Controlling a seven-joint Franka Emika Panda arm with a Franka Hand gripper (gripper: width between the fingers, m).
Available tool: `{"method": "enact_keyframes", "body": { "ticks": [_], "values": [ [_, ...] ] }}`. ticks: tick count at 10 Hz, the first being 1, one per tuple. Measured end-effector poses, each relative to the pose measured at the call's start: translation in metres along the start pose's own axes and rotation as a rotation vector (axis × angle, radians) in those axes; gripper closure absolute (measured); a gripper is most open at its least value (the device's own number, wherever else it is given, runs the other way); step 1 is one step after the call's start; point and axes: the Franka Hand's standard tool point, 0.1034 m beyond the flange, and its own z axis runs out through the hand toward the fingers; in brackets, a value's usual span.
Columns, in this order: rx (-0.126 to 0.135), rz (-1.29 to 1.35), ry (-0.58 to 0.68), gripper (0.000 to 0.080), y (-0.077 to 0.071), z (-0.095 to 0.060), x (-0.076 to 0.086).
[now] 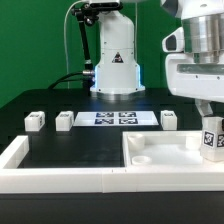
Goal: Assemble square table
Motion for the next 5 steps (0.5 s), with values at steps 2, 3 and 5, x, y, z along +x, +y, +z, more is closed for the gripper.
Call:
{"method": "enact_keyframes", "body": {
  "ticks": [2, 3, 5],
  "values": [
    [0.001, 0.091, -0.004, 0.0506, -0.0001, 0.0001, -0.0004],
    [0.001, 0.093, -0.004, 0.0506, -0.0001, 0.0001, -0.0004],
    [-0.014, -0.024, -0.01, 0.0324, 0.0008, -0.0003, -0.0001]
  ]
}}
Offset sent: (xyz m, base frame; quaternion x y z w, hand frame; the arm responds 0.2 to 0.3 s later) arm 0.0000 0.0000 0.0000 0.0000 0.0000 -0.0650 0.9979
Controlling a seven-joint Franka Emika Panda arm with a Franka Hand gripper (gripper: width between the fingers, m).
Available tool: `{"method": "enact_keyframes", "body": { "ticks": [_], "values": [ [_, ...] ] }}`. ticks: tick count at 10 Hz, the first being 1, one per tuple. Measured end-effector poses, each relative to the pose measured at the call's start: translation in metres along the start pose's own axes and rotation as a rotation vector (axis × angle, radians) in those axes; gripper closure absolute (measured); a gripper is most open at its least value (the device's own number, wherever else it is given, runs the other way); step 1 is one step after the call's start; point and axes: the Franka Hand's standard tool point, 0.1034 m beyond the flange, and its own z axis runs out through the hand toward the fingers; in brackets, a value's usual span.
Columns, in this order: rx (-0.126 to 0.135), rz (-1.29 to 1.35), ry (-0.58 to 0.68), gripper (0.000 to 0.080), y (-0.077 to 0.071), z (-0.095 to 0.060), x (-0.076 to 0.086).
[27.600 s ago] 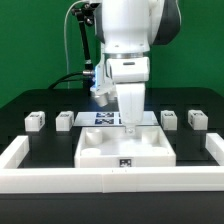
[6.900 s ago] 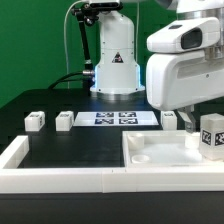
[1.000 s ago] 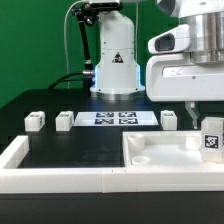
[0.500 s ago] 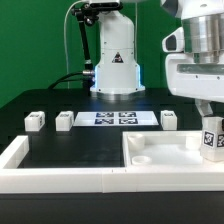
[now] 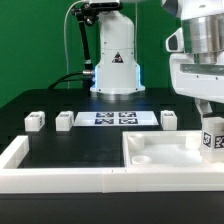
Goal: Assemble square table
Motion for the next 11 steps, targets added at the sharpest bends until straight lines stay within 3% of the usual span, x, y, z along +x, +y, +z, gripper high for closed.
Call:
{"method": "enact_keyframes", "body": {
  "ticks": [1, 2, 3, 7, 11],
  "values": [
    [0.0, -0.075, 0.0, 0.021, -0.0019, -0.0008, 0.0004],
    [-0.002, -0.208, 0.001, 0.021, -0.0021, -0.0007, 0.0013],
    [-0.004, -0.314, 0.0, 0.0161, -0.0013, 0.0008, 0.0017],
    [-0.019, -0.673, -0.001, 0.0151, -0.0005, 0.0033, 0.0014],
    [-0.063, -1.032, 0.009, 0.0151, -0.0036, 0.0006, 0.0022]
  ]
}}
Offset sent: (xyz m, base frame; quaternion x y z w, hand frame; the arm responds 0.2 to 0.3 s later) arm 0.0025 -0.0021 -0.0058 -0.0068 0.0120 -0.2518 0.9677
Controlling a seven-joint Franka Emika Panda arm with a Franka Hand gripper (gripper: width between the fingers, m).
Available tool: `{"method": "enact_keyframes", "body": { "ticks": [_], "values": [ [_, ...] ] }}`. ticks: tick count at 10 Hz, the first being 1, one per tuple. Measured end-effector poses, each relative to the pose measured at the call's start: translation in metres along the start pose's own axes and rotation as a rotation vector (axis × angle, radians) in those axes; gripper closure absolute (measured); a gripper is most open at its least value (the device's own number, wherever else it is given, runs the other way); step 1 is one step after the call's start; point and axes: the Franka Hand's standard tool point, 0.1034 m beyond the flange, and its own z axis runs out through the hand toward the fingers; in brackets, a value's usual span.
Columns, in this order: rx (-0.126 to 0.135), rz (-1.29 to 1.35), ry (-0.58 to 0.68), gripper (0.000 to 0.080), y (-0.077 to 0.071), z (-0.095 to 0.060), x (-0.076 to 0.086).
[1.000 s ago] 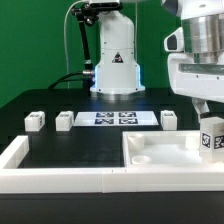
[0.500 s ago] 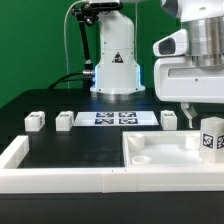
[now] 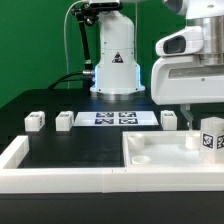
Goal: Assemble square table
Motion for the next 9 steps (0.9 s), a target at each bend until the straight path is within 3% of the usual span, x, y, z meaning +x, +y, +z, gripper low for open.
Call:
{"method": "enact_keyframes", "body": {
  "ticks": [2, 9],
  "values": [
    [-0.019, -0.161, 0.01, 0.0151, 0.001, -0.001, 0.002],
    [-0.023, -0.502, 0.033, 0.0151, 0.012, 0.0, 0.007]
  ]
}}
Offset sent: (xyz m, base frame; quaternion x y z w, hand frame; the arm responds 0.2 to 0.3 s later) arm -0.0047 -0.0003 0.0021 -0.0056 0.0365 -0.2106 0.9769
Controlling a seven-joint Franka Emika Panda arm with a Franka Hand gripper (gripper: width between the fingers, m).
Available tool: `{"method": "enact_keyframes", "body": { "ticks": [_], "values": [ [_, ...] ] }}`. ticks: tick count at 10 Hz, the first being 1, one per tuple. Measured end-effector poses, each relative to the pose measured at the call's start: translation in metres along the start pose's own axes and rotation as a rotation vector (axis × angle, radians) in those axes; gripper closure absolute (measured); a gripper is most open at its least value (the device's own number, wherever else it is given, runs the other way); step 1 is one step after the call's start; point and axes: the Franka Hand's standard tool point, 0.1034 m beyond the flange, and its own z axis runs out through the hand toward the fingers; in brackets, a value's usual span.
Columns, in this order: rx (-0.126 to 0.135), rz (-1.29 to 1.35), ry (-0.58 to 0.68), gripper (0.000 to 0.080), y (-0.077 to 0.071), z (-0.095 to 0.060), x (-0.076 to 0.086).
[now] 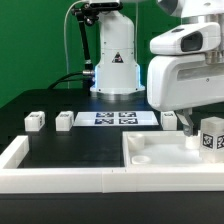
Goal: Assemble square table
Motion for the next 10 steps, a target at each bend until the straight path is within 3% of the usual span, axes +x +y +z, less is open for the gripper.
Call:
{"method": "enact_keyframes", "body": {
  "ticks": [1, 2, 3, 4, 7, 10],
  "values": [
    [0.0, 0.0, 0.0, 0.0241, 0.0003, 0.0, -0.0001],
    [0.0, 0.009, 0.0, 0.0241, 0.0003, 0.0, 0.0],
    [0.0, 0.024, 0.0, 0.0424, 0.0003, 0.0, -0.0001],
    [0.0, 0.024, 0.0, 0.051, 0.0004, 0.0, -0.0001],
    [0.002, 0.196, 0.0, 0.0509, -0.0001, 0.0001, 0.0],
    [0.028, 0.526, 0.029, 0.0509, -0.0002, -0.0001, -0.0006]
  ]
}}
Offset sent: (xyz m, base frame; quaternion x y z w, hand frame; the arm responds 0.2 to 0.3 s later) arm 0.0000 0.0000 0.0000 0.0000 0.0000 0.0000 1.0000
